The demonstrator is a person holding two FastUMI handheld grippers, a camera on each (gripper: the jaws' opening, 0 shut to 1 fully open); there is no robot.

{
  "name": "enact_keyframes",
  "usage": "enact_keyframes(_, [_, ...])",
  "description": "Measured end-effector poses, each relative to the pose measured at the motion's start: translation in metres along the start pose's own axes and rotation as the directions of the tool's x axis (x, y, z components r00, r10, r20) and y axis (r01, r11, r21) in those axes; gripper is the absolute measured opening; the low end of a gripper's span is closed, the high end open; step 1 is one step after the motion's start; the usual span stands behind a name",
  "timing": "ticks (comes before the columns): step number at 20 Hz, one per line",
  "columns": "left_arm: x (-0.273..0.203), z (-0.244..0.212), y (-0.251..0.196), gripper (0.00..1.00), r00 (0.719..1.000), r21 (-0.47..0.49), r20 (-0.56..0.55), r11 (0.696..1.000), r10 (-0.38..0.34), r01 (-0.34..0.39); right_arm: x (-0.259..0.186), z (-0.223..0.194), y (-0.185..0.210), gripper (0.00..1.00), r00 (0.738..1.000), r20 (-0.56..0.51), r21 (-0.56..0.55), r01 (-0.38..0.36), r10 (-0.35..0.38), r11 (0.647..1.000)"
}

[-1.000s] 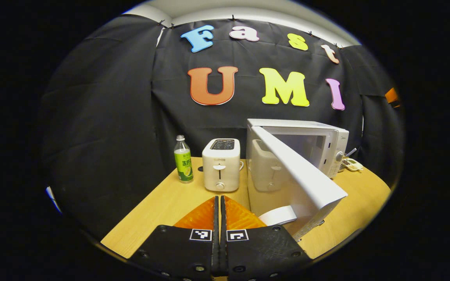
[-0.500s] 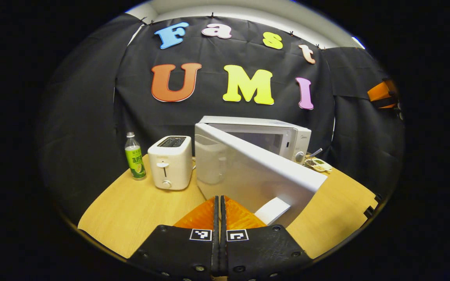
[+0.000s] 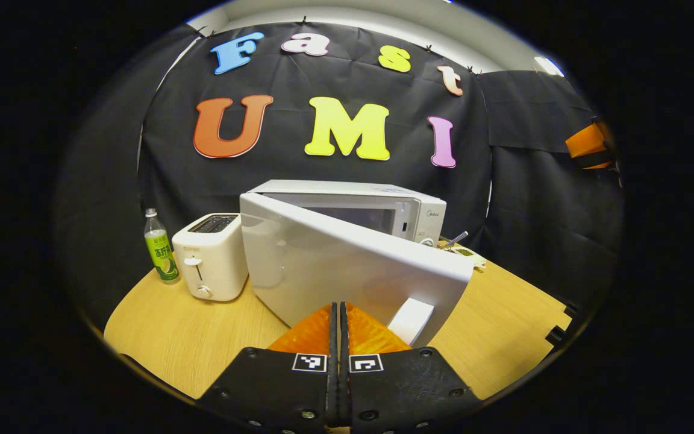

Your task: Open the microwave oven with the left hand, put the food in, and close the microwave oven.

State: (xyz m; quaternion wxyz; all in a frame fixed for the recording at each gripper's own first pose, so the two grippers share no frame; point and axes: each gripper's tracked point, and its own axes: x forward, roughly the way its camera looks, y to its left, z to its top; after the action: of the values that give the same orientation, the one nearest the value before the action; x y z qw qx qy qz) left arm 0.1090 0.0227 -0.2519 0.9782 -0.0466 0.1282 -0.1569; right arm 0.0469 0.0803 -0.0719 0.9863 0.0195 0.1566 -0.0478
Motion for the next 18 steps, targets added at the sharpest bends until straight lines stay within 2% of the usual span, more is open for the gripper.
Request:
enact_keyframes(1, [0.006,0.000,-0.004,0.00,1.000,-0.007,-0.005,1.000,-0.007,0.007,0.000,0.000,-0.004,0.99,1.000,-0.001,0.006,0.008,-0.008,1.000])
enact_keyframes(2, [0.012,0.001,-0.009,0.11,1.000,-0.013,-0.008,1.000,-0.016,0.016,0.002,-0.001,-0.007,0.99,1.000,-0.003,0.012,0.015,-0.015,1.000])
enact_keyframes(3, [0.018,0.001,-0.014,0.00,1.000,-0.017,-0.011,1.000,-0.025,0.024,0.002,-0.001,-0.009,0.99,1.000,-0.002,0.018,0.021,-0.021,1.000])
enact_keyframes(9, [0.040,0.005,-0.038,0.00,0.997,0.019,-0.021,0.997,-0.081,0.081,0.005,0.003,-0.018,1.00,0.999,0.005,0.034,0.048,-0.048,0.998])
enact_keyframes(10, [0.044,0.005,-0.041,0.11,0.996,0.023,-0.025,0.996,-0.089,0.090,0.005,0.003,-0.019,1.00,0.999,0.010,0.042,0.049,-0.049,0.998])
enact_keyframes(11, [0.048,0.006,-0.045,0.00,0.995,0.029,-0.028,0.995,-0.096,0.097,0.005,0.006,-0.019,1.00,0.999,0.018,0.046,0.047,-0.048,0.998])
enact_keyframes(18, [0.075,0.015,-0.068,0.00,0.991,0.046,-0.025,0.990,-0.135,0.136,0.012,0.020,-0.024,0.99,0.996,0.061,0.032,0.056,-0.058,0.998])
